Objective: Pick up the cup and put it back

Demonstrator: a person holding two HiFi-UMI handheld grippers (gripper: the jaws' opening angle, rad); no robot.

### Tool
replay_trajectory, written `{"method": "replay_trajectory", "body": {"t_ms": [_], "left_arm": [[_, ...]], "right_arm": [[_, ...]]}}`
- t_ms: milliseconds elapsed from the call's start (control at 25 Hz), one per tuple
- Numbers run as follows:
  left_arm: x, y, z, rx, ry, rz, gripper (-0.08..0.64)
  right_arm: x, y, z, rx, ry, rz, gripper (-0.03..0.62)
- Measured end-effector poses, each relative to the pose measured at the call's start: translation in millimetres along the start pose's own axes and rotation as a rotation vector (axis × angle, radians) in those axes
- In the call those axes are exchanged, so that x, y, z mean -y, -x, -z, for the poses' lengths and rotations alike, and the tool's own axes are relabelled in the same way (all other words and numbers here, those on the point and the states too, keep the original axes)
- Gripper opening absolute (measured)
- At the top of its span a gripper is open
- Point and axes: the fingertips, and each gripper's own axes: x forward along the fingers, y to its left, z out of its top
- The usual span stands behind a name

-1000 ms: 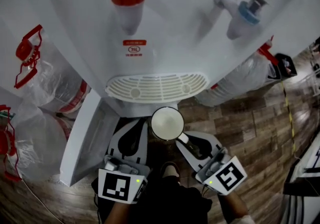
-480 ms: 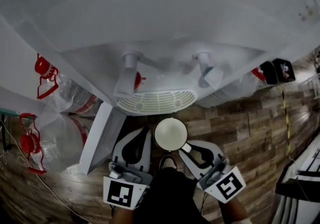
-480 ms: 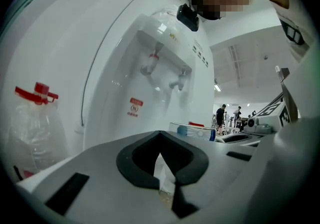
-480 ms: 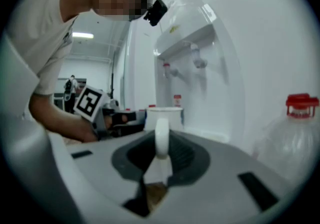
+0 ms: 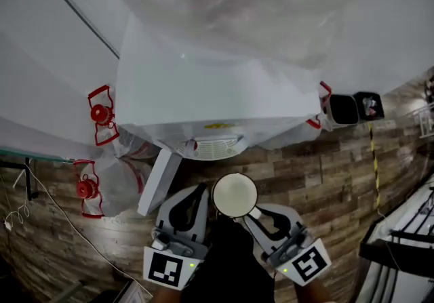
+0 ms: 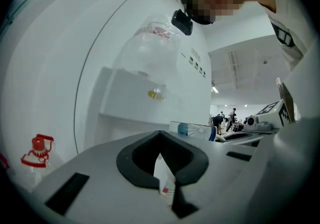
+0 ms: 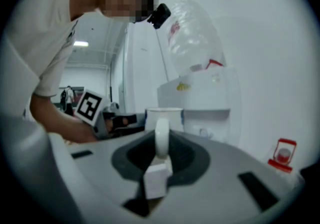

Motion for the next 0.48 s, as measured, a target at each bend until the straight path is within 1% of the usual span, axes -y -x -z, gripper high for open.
{"method": "replay_trajectory", "body": {"t_ms": [280,480], "left_arm": [[34,15,-128,-0.005,-0.018,0.006,0.006],[49,25,-204,0.015,-0.021,0.01,0.006]], "right_arm": [[-25,25,-128,0.017,-0.023,0.006,0.071],[-44,37,-200,0.012,-0.023,0.017,0.071]]}}
